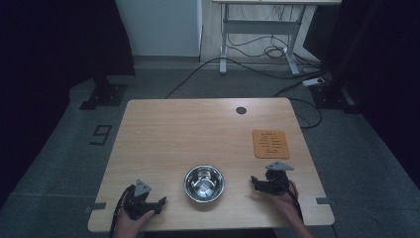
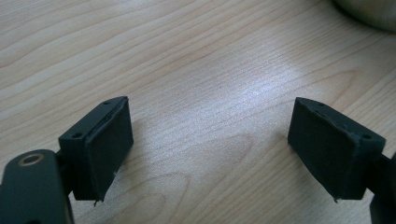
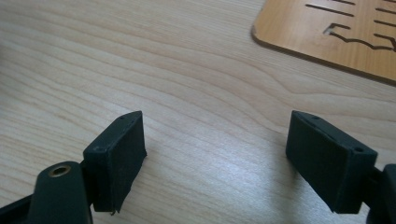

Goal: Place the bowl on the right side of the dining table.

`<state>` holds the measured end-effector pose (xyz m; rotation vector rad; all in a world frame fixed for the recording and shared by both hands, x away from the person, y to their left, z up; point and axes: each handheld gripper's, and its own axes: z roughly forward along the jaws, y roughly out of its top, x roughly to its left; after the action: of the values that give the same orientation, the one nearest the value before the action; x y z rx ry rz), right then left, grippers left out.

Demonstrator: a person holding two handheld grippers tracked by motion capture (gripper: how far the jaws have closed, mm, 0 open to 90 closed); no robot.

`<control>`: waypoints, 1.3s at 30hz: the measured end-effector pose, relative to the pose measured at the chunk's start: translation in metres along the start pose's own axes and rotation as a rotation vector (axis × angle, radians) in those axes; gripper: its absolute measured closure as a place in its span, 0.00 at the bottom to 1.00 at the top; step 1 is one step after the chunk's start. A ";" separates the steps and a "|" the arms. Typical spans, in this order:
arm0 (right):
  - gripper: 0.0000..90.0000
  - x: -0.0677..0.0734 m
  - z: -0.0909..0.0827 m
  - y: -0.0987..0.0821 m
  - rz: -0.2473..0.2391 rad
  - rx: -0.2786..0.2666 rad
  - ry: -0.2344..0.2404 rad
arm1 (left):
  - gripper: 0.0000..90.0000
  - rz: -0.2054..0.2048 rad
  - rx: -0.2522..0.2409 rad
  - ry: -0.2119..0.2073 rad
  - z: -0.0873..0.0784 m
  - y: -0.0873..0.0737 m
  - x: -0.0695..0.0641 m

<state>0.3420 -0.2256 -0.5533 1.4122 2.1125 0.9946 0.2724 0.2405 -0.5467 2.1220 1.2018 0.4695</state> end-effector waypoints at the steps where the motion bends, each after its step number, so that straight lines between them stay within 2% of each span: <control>1: 0.22 -0.001 0.000 0.000 0.009 -0.001 0.000 | 0.15 0.000 0.000 0.000 0.000 0.000 0.000; 9: 0.22 -0.008 -0.006 0.001 0.053 -0.019 -0.010 | 0.15 0.000 0.001 -0.001 0.000 0.000 0.000; 17: 0.24 -0.007 -0.014 0.005 0.067 -0.055 -0.010 | 0.14 0.004 0.003 -0.005 0.002 0.002 0.001; 25: 0.24 -0.005 -0.020 0.010 0.070 -0.078 0.004 | 0.14 0.007 0.004 -0.007 0.003 0.003 0.001; 39: 0.24 0.005 -0.032 0.029 0.118 -0.143 0.058 | 0.14 0.009 0.004 -0.007 0.003 0.003 0.001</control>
<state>0.3366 -0.2252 -0.5098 1.4662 1.9735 1.2207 0.2764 0.2394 -0.5468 2.1316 1.1910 0.4630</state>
